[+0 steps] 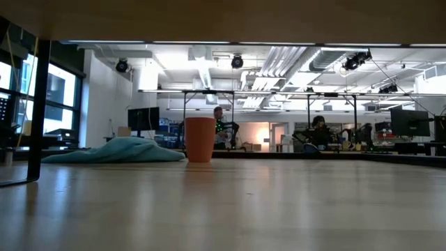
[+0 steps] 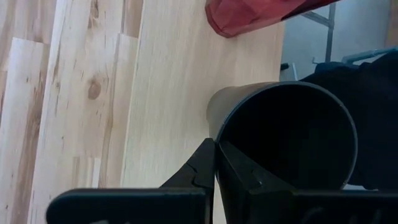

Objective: Stack small to large cups/mugs on shelf
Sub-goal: Put the black cup on the shelf

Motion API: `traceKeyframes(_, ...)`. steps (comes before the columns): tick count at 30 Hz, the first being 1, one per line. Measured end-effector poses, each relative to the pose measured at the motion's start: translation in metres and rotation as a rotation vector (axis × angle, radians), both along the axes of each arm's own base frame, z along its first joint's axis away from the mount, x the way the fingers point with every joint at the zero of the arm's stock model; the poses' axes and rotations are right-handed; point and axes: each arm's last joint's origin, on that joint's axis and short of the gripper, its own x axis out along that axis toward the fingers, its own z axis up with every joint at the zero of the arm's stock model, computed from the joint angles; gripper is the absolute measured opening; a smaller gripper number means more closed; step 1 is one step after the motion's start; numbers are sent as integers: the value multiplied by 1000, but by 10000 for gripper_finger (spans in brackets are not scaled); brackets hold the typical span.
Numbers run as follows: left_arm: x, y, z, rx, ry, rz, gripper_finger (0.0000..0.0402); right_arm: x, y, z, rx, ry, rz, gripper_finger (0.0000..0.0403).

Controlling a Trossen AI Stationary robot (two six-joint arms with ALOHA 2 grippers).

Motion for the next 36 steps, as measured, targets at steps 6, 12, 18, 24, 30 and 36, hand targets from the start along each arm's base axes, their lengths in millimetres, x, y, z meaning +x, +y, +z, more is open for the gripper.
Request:
traceKeyframes(6, 2, -1, 1, -9, -25, -3, 1, 0, 0, -1, 4, 6, 1, 184)
traceKeyframes(12, 2, -5, 0, -12, -23, -29, 1, 0, 0, -1, 4, 7, 1, 184)
traceKeyframes(18, 2, -9, -2, -2, -19, -36, 1, 0, 0, -1, 7, 6, 2, 184)
traceKeyframes(24, 2, -8, -2, 13, -21, -28, 1, 0, 1, -1, 23, 1, 11, 184)
traceKeyframes(30, 2, -8, -2, 20, -16, -25, 1, 0, 1, -1, 32, -1, 20, 184)
traceKeyframes(36, -3, -6, -5, 41, 40, -18, 1, 0, 1, -1, 32, -1, 21, 184)
